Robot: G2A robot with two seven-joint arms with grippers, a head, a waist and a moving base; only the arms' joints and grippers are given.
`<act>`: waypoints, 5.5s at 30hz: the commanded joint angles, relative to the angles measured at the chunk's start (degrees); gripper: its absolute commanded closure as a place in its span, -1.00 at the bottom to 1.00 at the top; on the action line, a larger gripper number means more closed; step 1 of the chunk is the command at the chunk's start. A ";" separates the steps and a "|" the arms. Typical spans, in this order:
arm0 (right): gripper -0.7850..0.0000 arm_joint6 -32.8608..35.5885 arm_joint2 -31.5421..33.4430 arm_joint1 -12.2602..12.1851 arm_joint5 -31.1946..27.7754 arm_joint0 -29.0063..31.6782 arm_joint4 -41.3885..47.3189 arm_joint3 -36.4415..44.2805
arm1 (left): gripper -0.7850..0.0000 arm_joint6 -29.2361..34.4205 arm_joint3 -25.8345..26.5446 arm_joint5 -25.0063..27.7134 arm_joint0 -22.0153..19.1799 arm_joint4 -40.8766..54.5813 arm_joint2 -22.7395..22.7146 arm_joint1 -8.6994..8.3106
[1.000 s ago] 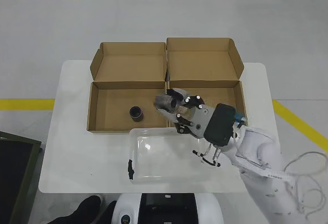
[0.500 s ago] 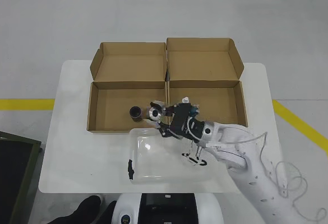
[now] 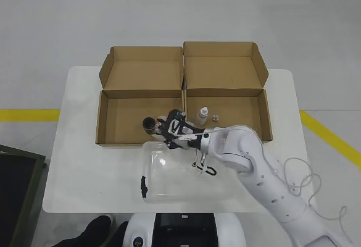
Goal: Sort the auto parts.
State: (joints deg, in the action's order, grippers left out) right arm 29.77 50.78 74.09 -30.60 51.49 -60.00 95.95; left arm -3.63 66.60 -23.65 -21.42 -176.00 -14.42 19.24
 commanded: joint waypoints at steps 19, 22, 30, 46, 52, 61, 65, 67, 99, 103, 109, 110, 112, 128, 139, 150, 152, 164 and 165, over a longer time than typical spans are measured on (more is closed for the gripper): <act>1.00 10.75 -8.03 3.81 4.33 -13.44 -2.00 -14.19 | -1.00 0.00 0.00 0.00 0.00 0.00 0.00 0.00; 1.00 11.54 -9.21 4.46 4.18 -14.90 -1.91 -16.41 | -1.00 0.00 0.00 0.00 0.00 0.00 0.00 0.00; 1.00 11.40 -11.48 6.03 4.14 -17.19 -1.25 -21.27 | -1.00 0.00 0.00 0.00 0.00 0.00 0.00 0.00; 0.89 11.60 -14.29 8.39 3.70 -19.58 -2.02 -27.87 | -1.00 0.00 0.00 0.00 0.00 0.00 0.00 0.00; 0.79 11.54 -14.87 9.04 3.90 -19.74 -2.73 -29.17 | -1.00 0.00 0.00 0.00 0.00 0.00 0.00 0.00; 0.29 12.38 -14.78 9.62 3.51 -19.97 -3.43 -29.79 | -1.00 0.00 0.00 0.00 0.00 0.00 0.00 0.00; 0.10 12.62 -14.23 9.66 3.48 -19.74 -3.47 -29.67 | -1.00 0.00 0.00 0.00 0.00 0.00 0.00 0.00; 0.07 12.67 -13.64 9.56 3.50 -19.54 -3.45 -29.16 | -1.00 0.00 0.00 0.00 0.00 0.00 0.00 0.00; -1.00 7.88 12.83 1.44 3.58 9.38 -7.95 14.46 | -1.00 0.00 0.00 0.00 0.00 0.00 0.00 0.00; -1.00 2.51 16.97 0.45 3.49 15.78 -11.22 18.76 | -1.00 0.00 0.00 0.00 0.00 0.00 0.00 0.00; -1.00 -7.13 23.29 -0.85 4.84 26.75 -17.16 23.68 | -1.00 0.00 0.00 0.00 0.00 0.00 0.00 0.00; -1.00 -8.63 24.41 -1.04 5.11 28.65 -17.79 24.45 | -1.00 0.00 0.00 0.00 0.00 0.00 0.00 0.00; -1.00 -11.99 26.77 -1.45 5.30 32.55 -19.90 26.54 | -1.00 0.00 0.00 0.00 0.00 0.00 0.00 0.00; -1.00 -37.30 43.89 -3.24 7.49 55.64 -26.22 31.47 | -1.00 0.00 0.00 0.00 0.00 0.00 0.00 0.00; -1.00 -41.66 50.77 -3.46 8.97 62.32 -24.42 32.19 | -1.00 0.00 0.00 0.00 0.00 0.00 0.00 0.00; -1.00 -42.14 51.12 -3.43 9.40 62.81 -23.87 31.89 | -1.00 0.00 0.00 0.00 0.00 0.00 0.00 0.00; -1.00 -42.14 51.12 -3.43 9.39 62.81 -23.87 31.89 | -1.00 0.00 0.00 0.00 0.00 0.00 0.00 0.00; -1.00 -42.14 51.12 -3.43 9.39 62.81 -23.87 31.89 | -1.00 0.00 0.00 0.00 0.00 0.00 0.00 0.00; -1.00 -42.14 51.12 -3.43 9.39 62.81 -23.87 31.89 | -1.00 0.00 0.00 0.00 0.00 0.00 0.00 0.00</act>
State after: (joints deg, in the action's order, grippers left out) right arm -12.36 101.90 70.66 -21.20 114.29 -83.87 127.84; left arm -3.63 66.60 -23.65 -21.42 -176.00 -14.42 19.24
